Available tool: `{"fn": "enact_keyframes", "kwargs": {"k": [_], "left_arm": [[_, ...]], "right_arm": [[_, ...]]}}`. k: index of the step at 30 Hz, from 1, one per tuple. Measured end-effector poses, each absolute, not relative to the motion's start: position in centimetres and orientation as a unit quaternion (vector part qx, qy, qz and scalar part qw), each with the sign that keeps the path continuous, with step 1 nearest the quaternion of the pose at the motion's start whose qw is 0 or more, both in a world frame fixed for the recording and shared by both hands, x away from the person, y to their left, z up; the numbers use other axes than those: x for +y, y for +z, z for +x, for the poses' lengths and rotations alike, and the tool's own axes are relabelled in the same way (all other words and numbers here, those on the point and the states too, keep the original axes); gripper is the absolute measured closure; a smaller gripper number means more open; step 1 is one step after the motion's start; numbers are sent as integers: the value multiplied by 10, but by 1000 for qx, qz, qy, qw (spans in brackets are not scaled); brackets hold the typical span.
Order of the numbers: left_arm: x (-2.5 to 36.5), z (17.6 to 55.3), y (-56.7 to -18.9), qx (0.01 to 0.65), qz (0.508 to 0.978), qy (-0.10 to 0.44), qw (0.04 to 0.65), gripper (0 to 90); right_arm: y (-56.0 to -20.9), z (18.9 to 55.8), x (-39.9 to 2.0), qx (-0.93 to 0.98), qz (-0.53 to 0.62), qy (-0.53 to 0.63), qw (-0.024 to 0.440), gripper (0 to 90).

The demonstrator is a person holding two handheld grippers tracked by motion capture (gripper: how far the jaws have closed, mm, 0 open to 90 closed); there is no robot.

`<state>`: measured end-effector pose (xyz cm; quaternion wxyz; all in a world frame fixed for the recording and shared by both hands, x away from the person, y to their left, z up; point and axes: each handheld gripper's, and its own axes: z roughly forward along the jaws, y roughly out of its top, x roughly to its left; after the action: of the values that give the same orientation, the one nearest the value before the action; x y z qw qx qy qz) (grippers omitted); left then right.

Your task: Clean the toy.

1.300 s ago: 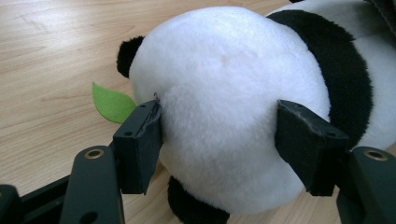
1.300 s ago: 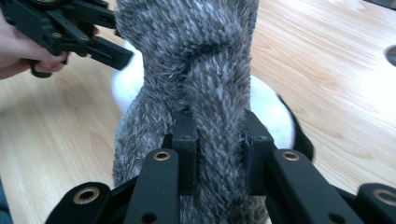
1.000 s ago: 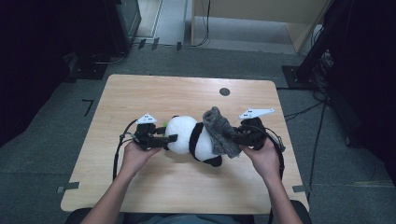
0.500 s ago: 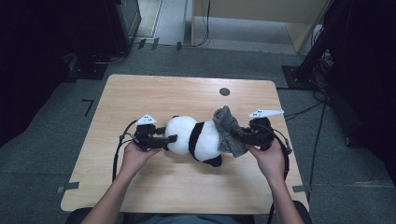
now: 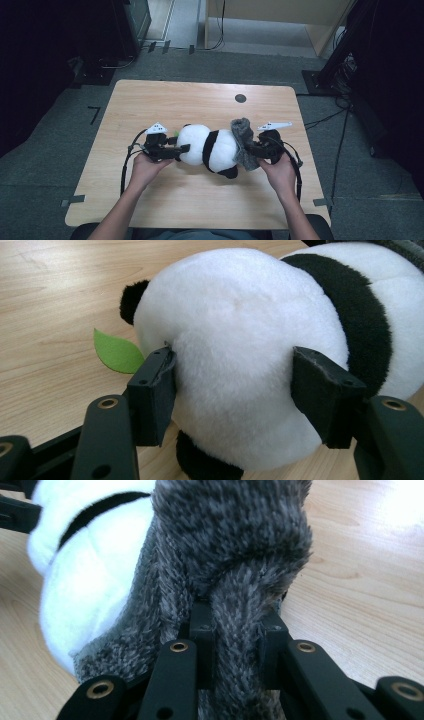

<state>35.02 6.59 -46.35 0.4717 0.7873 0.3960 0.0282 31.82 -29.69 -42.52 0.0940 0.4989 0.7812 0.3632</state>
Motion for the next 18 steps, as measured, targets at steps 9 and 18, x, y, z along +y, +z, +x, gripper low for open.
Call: {"fn": "enact_keyframes", "kwargs": {"k": [9,18], "left_arm": [[67,351,-464,397,788,28,470,383],[66,351,-464,398,785,28,474,382]], "right_arm": [[-445,322,-296,794,509,322,80,775],[-471,337,-298,806,514,288,62,773]]}}
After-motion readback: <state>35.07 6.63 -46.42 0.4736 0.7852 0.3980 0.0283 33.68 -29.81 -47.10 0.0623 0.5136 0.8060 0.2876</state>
